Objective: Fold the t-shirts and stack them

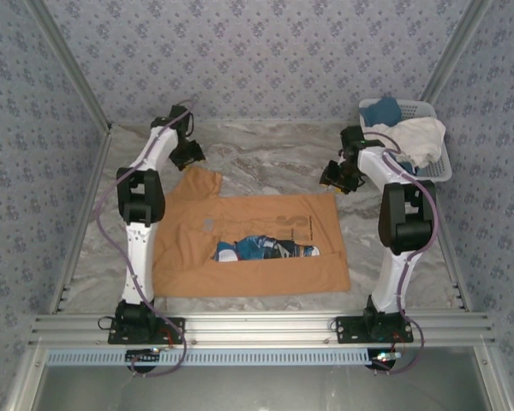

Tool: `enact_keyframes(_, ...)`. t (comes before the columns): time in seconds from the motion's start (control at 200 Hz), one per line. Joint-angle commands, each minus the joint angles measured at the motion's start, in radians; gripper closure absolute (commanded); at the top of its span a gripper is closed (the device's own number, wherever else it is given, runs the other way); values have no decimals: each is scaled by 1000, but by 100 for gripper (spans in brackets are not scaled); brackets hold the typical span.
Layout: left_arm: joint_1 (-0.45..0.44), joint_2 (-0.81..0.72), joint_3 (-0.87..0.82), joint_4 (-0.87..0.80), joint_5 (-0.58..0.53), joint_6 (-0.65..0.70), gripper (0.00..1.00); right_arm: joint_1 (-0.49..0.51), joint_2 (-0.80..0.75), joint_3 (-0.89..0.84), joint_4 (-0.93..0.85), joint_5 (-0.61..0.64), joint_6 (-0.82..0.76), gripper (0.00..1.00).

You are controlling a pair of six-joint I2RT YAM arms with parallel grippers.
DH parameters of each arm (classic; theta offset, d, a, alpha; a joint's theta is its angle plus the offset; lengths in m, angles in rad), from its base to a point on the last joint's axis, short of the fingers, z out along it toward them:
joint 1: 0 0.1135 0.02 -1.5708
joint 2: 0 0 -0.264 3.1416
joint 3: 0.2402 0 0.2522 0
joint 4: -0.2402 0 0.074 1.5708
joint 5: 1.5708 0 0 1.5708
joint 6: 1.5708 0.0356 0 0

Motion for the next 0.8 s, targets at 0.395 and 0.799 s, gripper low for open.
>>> enact_keyframes(0.395, -26, -99, -114, 16, -89, 16, 100, -24, 57, 10, 6, 48, -5, 57)
enact_keyframes(0.799, -42, -199, -178, 2, -90, 33, 100, -20, 164, 87, -5, 49, -37, 78)
